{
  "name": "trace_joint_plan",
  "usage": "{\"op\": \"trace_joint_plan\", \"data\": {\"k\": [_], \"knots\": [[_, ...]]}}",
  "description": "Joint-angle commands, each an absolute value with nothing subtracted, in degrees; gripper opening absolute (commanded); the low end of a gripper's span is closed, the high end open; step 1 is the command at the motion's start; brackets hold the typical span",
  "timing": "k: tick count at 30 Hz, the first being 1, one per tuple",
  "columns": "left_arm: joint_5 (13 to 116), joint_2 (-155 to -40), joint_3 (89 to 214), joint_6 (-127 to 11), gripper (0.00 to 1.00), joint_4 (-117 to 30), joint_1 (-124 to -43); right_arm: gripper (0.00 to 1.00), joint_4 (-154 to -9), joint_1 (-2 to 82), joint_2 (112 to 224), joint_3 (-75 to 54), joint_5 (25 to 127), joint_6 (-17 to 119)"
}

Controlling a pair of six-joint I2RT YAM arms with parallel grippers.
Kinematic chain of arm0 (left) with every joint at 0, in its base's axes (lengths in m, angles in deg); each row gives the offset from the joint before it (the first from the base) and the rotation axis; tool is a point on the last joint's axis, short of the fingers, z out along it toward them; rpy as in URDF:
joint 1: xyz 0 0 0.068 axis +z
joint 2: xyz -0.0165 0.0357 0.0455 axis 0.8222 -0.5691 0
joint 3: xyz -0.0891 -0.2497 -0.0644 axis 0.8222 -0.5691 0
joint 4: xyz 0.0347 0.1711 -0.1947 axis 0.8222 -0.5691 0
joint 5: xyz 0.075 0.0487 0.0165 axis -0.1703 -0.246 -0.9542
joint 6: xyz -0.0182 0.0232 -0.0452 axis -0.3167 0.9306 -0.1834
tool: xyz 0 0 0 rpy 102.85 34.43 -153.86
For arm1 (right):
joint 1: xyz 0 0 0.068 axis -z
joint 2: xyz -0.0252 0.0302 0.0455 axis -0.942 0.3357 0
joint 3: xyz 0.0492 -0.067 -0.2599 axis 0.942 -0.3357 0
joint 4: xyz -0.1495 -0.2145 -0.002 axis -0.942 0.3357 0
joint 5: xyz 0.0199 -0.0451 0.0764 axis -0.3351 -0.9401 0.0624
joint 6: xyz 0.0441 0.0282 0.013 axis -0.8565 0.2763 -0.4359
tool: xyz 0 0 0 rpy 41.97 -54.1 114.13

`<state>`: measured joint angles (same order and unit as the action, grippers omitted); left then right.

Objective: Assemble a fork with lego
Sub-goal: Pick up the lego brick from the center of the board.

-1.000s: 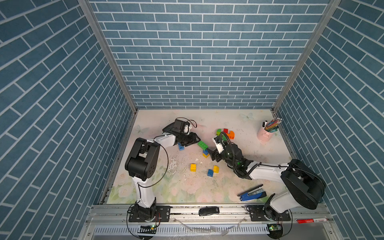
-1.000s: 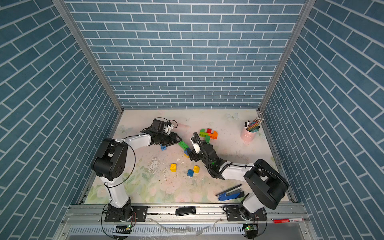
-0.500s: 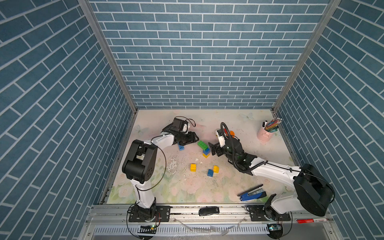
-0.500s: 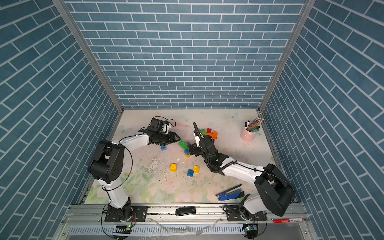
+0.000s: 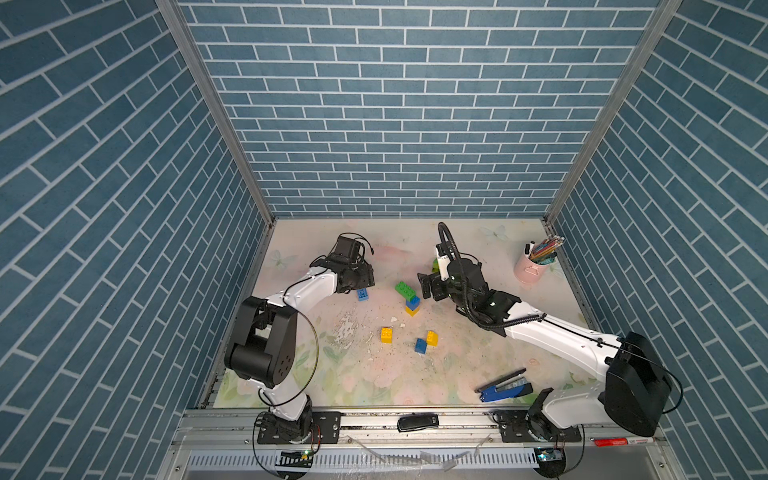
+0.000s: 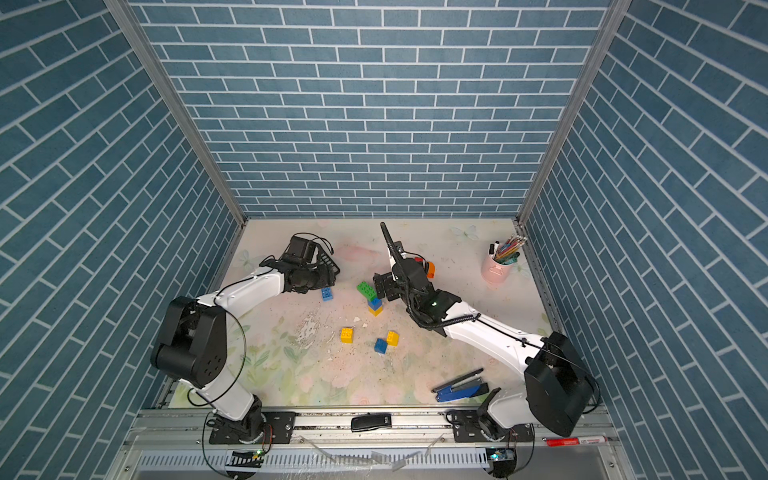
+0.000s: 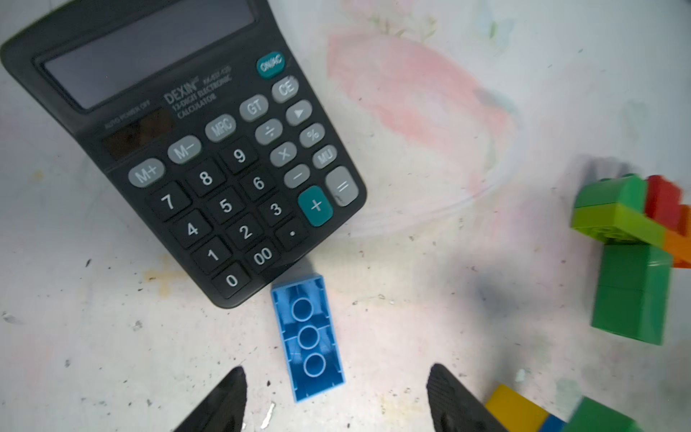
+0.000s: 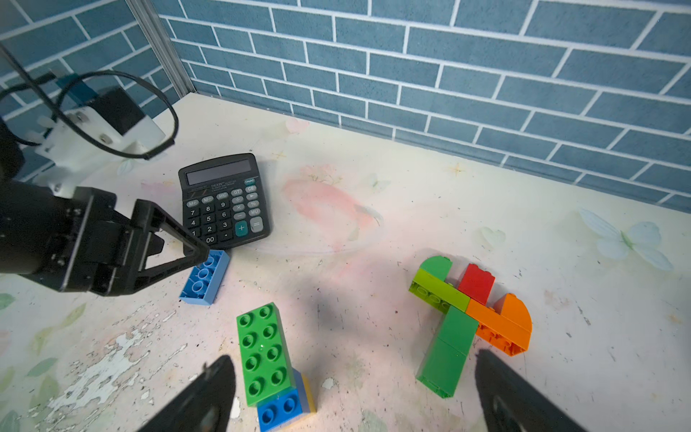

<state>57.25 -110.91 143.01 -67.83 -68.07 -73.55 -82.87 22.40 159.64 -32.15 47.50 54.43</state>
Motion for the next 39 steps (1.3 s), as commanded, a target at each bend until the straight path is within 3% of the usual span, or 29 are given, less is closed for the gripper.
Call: {"op": "trace_joint_plan", "data": {"k": [1,12,17,20,25,32,35,39], "knots": [[55.7,-114.2,144.0,-67.7,0.78,-69.7,-73.5,0.99,-78.9,22.5,160.4,-31.6,47.5,52.6],[53.8,-121.3,148.0,-67.5,0.69,-73.9,-74.1,0.99,-78.2,22.6,159.5,-33.3,46.9,51.2],[53.6,-123.1,149.1,-67.2,0.59,-74.3,-74.1,0.99,-77.9,22.7,159.5,-32.9,47.4,51.1],[54.5,-123.0,149.2,-67.0,0.48,-73.7,-74.1,0.98,-77.0,22.7,158.8,-32.3,47.3,50.6],[57.3,-119.2,147.9,-66.3,0.34,-72.1,-73.9,0.95,-73.5,22.7,155.7,-30.6,46.9,50.4],[63.5,-103.2,143.3,-65.6,0.32,-68.1,-72.4,0.9,-68.1,23.4,153.7,-25.8,45.2,49.0],[71.4,-94.6,141.9,-64.1,0.32,-64.2,-71.6,0.92,-68.2,25.7,152.8,-23.4,52.5,48.7],[87.8,-85.9,140.2,-66.5,0.32,-51.8,-71.2,0.92,-81.9,32.8,149.9,-25.8,77.3,41.3]]}}
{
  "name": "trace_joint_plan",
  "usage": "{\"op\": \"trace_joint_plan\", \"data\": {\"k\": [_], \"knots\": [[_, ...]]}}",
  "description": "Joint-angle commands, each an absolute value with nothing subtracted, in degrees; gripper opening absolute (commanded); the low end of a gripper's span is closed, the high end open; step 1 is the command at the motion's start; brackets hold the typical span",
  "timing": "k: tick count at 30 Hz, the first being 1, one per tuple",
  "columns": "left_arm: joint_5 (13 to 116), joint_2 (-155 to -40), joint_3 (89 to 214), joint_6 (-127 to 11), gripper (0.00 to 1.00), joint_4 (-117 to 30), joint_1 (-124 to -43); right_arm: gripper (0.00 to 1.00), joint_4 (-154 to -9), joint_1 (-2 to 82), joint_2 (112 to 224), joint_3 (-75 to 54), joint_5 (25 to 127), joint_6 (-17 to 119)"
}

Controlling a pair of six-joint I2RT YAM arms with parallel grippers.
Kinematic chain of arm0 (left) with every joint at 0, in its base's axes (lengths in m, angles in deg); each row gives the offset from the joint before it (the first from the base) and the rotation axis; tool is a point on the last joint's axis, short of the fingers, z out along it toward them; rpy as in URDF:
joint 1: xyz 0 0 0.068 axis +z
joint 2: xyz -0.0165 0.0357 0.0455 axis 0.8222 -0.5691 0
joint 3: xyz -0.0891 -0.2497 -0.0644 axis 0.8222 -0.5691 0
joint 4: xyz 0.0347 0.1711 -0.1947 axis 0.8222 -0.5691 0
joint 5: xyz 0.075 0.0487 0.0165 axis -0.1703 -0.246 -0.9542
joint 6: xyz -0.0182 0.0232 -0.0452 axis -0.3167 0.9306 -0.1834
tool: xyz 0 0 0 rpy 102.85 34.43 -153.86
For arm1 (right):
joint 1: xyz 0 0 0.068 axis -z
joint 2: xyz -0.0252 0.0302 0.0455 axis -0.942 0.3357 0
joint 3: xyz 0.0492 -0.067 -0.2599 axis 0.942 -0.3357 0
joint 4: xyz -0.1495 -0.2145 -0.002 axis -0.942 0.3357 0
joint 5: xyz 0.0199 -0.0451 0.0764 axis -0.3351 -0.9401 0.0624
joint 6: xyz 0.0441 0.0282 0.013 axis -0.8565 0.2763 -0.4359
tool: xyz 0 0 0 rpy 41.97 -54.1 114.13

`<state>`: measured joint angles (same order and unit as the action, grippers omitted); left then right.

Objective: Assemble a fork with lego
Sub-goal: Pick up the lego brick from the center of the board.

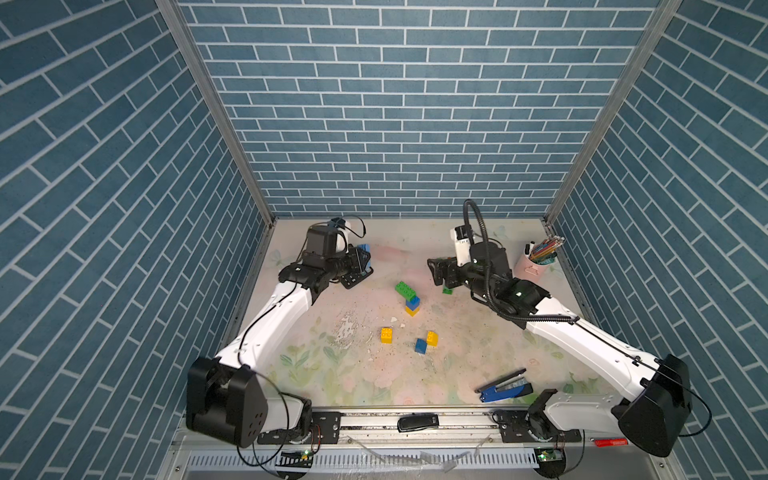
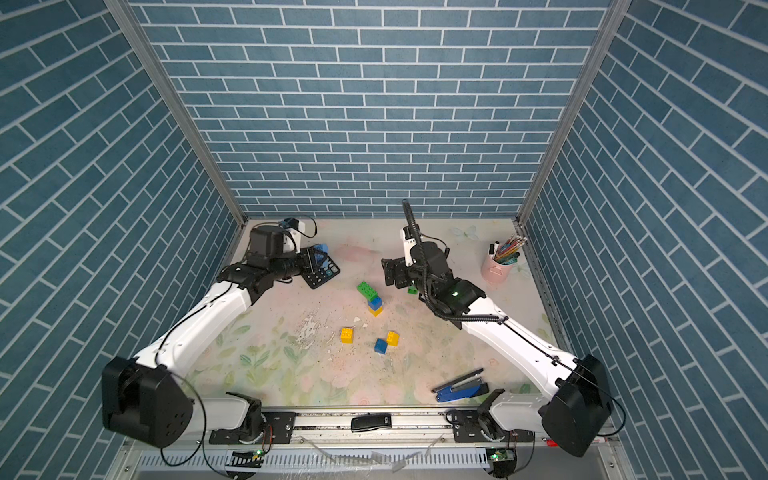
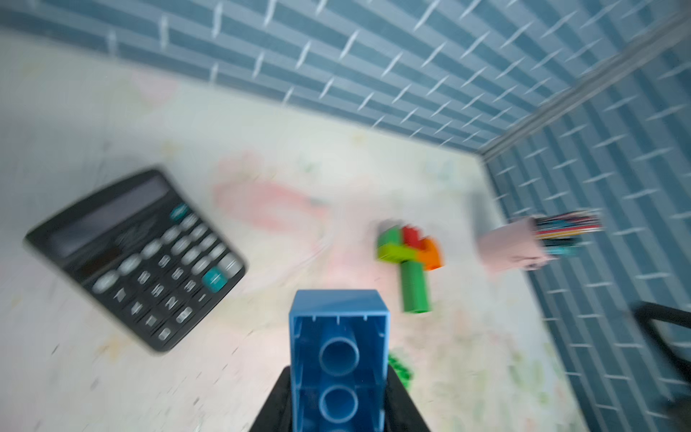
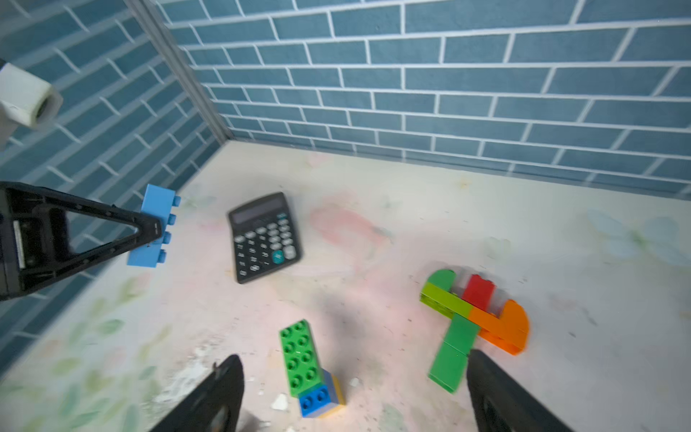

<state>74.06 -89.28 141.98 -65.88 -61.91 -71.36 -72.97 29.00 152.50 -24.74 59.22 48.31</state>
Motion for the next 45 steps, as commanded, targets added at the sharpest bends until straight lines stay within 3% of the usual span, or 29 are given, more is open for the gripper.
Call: {"op": "trace_joint_plan", "data": {"k": [1,4,7,10,15,19,32,39,42,45], "knots": [[91.0,-84.6,139.9,-68.3,0.33,-48.1,-71.2,0.91,-88.2,35.1,149.7,-27.1,84.5,37.2],[99.7,-83.1,140.9,-73.8,0.33,-38.6,-71.4,0.89,-106.7,40.4,151.3,-28.6,100.7,25.0],[108.0,-83.4,143.1,-78.9,0.35,-30.2,-72.7,0.88,-122.2,42.7,154.9,-26.6,110.9,12.4],[112.8,-83.5,146.9,-76.9,0.36,-31.5,-75.9,0.87,-128.2,42.7,158.2,-21.4,116.8,5.1],[114.2,-83.9,151.2,-72.6,0.36,-35.4,-80.4,0.82,-113.6,39.1,158.3,-14.4,118.6,13.8],[114.4,-84.4,152.4,-74.5,0.36,-32.9,-81.5,0.72,-121.1,38.5,159.3,-15.7,118.9,9.1],[114.2,-85.5,152.6,-74.4,0.36,-32.8,-82.2,0.5,-126.6,34.9,159.2,-16.8,118.4,8.8],[114.4,-85.1,152.4,-74.0,0.35,-33.7,-82.3,0.71,-126.3,36.9,153.9,-21.6,110.8,12.0],[114.5,-85.2,152.5,-73.6,0.35,-34.3,-82.2,0.78,-125.4,36.3,154.7,-19.8,114.6,11.8],[114.7,-85.5,152.6,-73.6,0.35,-34.3,-82.2,0.78,-121.7,34.7,156.7,-17.0,118.4,12.6]]}}
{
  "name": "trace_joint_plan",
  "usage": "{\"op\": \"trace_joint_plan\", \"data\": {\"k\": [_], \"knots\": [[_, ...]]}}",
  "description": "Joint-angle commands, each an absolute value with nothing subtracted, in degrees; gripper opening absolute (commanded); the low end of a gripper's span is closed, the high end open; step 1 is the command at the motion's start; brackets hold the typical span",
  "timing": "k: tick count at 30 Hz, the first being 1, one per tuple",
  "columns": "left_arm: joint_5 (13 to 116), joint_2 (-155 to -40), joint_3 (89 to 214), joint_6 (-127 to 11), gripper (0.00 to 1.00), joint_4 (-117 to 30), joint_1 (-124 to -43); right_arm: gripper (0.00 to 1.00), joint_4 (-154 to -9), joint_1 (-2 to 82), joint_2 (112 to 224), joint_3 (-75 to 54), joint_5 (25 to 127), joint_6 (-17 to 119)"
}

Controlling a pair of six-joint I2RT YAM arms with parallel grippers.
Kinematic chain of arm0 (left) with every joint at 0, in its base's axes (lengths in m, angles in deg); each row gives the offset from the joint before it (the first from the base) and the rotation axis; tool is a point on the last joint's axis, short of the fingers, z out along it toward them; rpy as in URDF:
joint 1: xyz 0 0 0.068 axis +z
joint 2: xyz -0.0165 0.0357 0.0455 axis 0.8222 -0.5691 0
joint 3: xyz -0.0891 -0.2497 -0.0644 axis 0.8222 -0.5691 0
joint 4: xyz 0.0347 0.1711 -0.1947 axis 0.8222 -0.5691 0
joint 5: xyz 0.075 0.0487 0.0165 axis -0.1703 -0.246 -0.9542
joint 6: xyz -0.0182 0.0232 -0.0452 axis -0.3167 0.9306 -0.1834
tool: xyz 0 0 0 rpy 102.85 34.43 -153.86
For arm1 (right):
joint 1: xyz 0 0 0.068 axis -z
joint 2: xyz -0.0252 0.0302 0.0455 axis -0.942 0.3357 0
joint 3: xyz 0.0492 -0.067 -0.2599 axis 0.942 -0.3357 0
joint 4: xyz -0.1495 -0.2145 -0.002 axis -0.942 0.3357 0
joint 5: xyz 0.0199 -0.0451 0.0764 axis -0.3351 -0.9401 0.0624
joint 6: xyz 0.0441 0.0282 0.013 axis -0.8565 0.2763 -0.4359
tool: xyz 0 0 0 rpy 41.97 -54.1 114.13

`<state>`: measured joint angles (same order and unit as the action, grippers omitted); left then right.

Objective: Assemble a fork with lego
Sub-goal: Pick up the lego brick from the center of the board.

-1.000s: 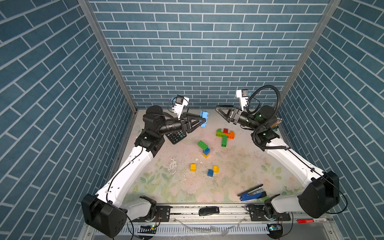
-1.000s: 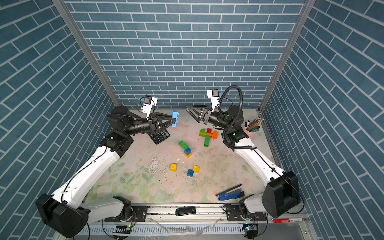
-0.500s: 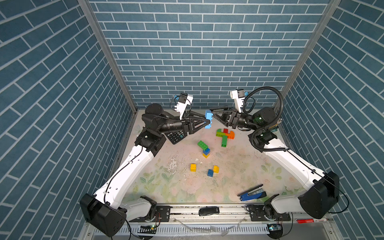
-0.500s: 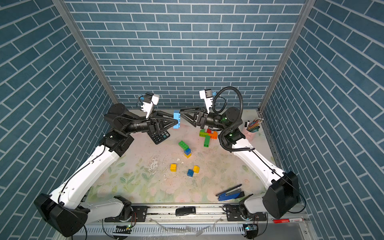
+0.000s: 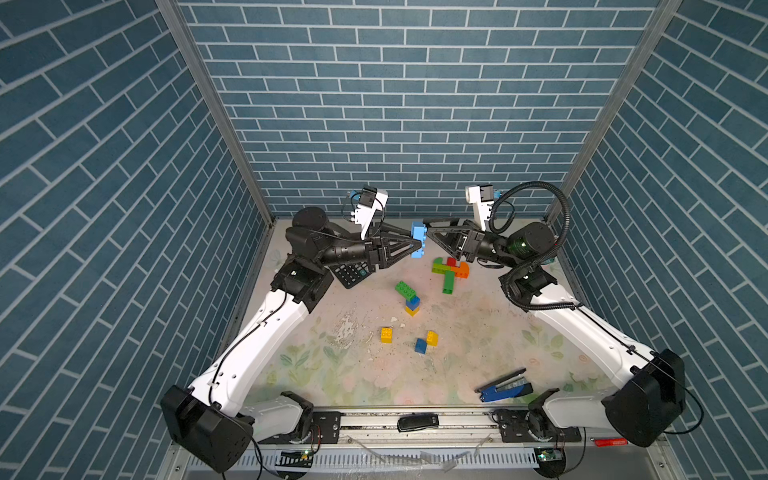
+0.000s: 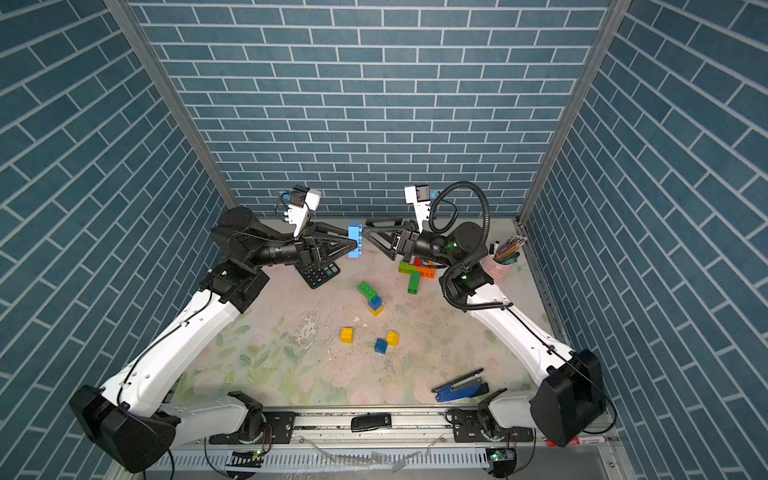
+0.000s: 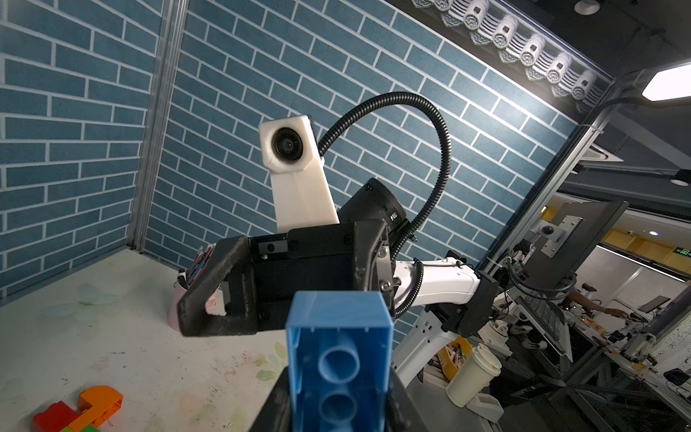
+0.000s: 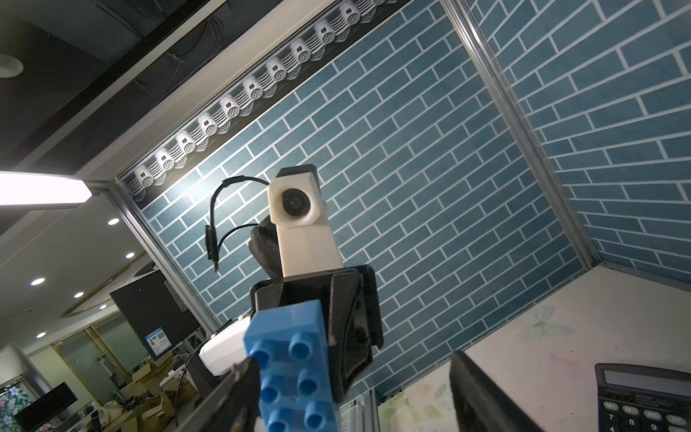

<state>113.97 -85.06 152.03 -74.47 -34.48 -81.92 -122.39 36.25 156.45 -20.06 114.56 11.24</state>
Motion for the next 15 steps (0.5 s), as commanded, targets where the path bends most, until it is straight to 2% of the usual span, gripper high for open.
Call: {"op": "trace_joint_plan", "data": {"k": [1,7,12,15], "knots": [[114.7,-85.5,152.6,-73.5,0.35,-34.2,-82.2,0.77,-119.8,34.2,157.0,-16.4,118.6,13.8],[114.7,-85.4,152.2,-73.5,0.34,-34.3,-82.3,0.68,-117.6,33.8,157.5,-15.1,119.1,14.8],[114.9,-85.4,152.0,-73.5,0.33,-34.3,-82.3,0.56,-115.8,33.8,157.0,-15.2,118.3,15.9],[115.2,-85.4,152.0,-73.5,0.33,-34.2,-82.3,0.54,-116.4,33.8,156.8,-15.5,117.4,15.8]]}}
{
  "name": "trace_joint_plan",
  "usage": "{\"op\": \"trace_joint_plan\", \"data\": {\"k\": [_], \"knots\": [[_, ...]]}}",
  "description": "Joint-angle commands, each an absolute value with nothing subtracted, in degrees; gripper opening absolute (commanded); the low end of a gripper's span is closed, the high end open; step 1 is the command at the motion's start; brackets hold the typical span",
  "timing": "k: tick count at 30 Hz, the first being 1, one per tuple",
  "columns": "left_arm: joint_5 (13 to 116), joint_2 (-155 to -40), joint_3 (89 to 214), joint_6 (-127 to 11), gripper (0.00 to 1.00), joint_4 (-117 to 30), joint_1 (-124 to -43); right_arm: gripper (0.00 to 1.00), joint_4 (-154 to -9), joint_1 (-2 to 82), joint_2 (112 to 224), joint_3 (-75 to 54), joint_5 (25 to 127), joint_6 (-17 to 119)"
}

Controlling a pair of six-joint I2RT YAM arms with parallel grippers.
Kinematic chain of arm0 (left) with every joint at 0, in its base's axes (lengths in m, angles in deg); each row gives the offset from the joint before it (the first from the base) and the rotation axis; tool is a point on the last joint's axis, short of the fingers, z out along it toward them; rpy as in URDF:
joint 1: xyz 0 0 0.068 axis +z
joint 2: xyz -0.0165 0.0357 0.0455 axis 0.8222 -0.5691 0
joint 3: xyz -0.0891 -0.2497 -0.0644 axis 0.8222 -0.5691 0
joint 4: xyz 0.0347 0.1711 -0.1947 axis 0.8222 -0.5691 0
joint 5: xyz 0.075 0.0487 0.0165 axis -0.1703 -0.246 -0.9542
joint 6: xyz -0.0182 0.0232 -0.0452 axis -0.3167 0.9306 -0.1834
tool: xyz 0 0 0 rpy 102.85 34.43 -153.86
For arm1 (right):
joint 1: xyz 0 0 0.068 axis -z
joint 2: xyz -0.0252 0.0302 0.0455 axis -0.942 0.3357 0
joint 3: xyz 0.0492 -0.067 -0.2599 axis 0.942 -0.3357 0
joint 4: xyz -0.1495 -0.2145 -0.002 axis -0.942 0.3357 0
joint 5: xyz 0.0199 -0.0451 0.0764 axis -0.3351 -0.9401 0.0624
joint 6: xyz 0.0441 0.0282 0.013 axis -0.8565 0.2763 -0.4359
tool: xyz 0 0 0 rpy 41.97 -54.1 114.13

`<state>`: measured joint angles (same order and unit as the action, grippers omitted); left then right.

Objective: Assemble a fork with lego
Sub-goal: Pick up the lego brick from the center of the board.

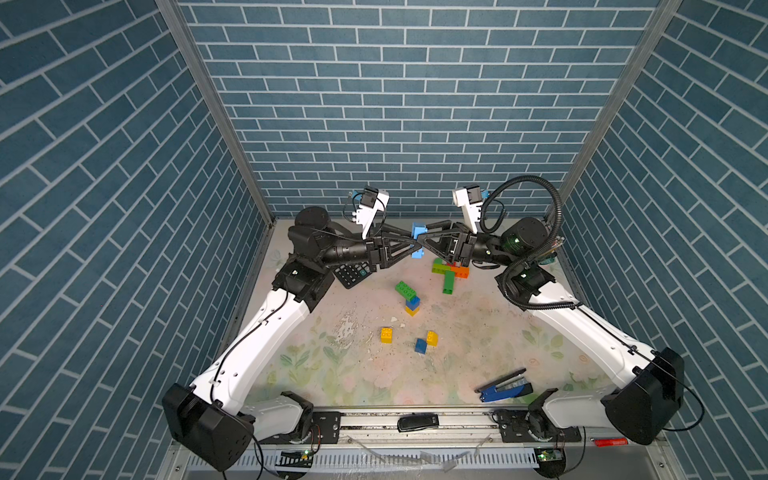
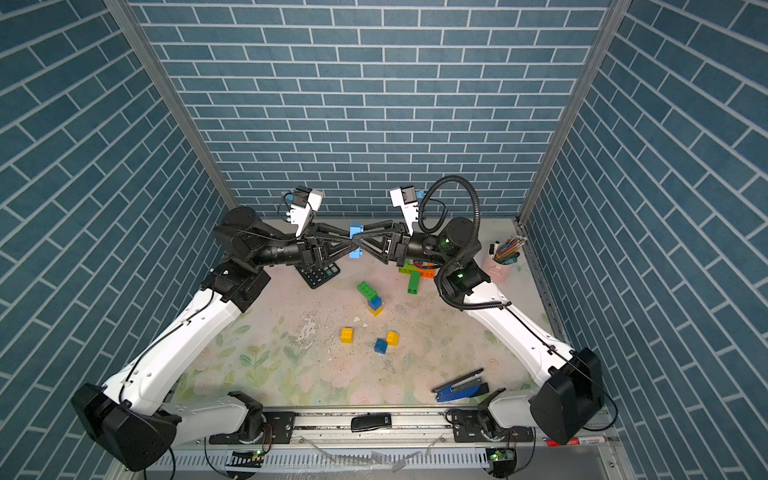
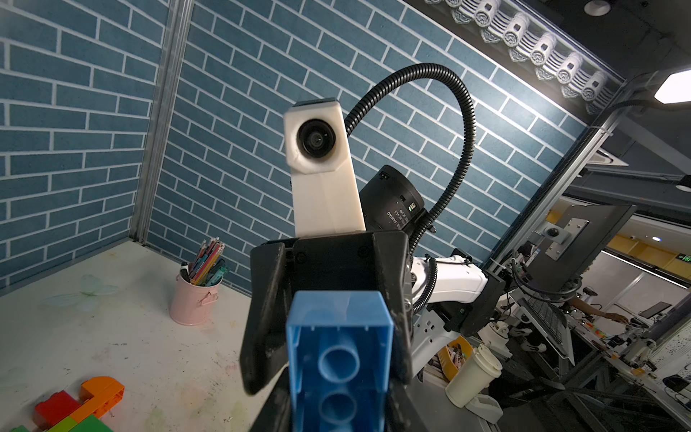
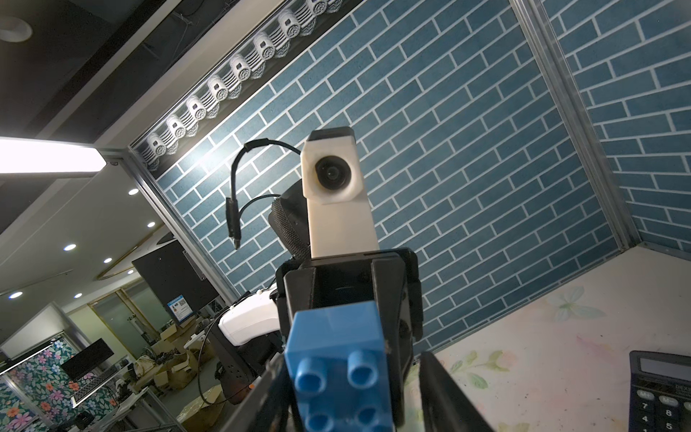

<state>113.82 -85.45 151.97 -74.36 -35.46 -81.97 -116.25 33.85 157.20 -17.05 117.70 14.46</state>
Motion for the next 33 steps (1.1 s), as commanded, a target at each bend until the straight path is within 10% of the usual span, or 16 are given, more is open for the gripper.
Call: {"op": "trace_joint_plan", "data": {"k": [1,17,33], "knots": [[115.3,-85.4,151.9,-73.5,0.33,-34.2,-82.2,0.53,-116.6,33.8,156.6,-15.6,117.0,15.8],[116.0,-85.1,151.5,-73.5,0.32,-33.8,-82.3,0.61,-118.7,33.8,156.3,-16.2,114.8,14.7],[115.9,-85.4,151.3,-73.5,0.32,-34.1,-82.3,0.19,-116.0,33.7,155.4,-16.3,114.4,17.6]]}}
